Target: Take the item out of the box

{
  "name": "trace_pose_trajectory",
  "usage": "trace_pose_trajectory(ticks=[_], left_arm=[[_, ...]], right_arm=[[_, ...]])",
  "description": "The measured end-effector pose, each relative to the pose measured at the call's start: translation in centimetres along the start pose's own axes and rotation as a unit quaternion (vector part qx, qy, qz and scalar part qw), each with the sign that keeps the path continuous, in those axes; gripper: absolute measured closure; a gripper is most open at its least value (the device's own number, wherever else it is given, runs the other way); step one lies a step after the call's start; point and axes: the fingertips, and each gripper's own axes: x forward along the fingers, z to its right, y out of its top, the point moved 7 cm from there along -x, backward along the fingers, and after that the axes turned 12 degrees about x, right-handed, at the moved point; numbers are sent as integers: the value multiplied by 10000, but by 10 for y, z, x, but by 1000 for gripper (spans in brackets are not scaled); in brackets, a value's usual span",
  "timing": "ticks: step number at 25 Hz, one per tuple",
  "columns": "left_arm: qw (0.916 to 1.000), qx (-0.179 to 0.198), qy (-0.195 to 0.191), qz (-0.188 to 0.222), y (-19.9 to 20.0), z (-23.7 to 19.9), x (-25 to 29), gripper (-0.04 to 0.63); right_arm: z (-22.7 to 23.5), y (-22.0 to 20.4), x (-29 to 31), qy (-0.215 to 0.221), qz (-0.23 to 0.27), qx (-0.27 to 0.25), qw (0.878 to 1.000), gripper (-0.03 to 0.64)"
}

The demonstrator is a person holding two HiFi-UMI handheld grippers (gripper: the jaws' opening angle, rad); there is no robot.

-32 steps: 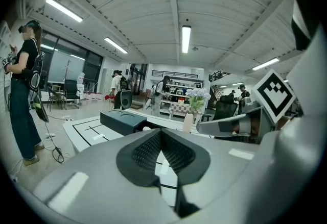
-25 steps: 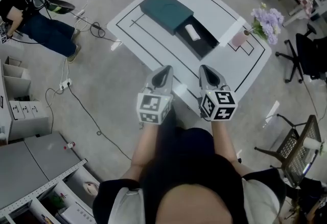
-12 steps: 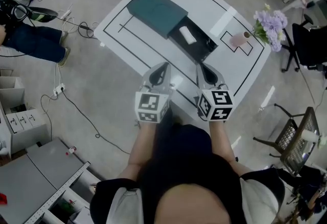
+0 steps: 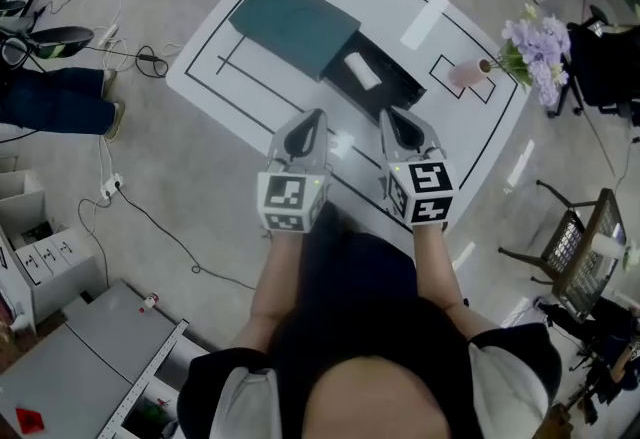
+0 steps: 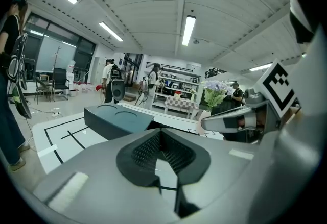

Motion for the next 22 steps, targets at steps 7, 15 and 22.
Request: trace_pose_trajectory(ticks=[7, 15, 22], left_arm=[[10000, -32, -84, 11, 4, -15, 22, 584], [10000, -77, -27, -40, -4, -45, 41, 584], [9998, -119, -26, -154, -7, -63, 53, 584]], right_arm=[[6, 13, 21, -49, -75, 145, 9999, 615], [9, 24, 51, -75, -241, 29, 9997, 615], [9, 25, 81, 156, -645, -229, 9975, 614]])
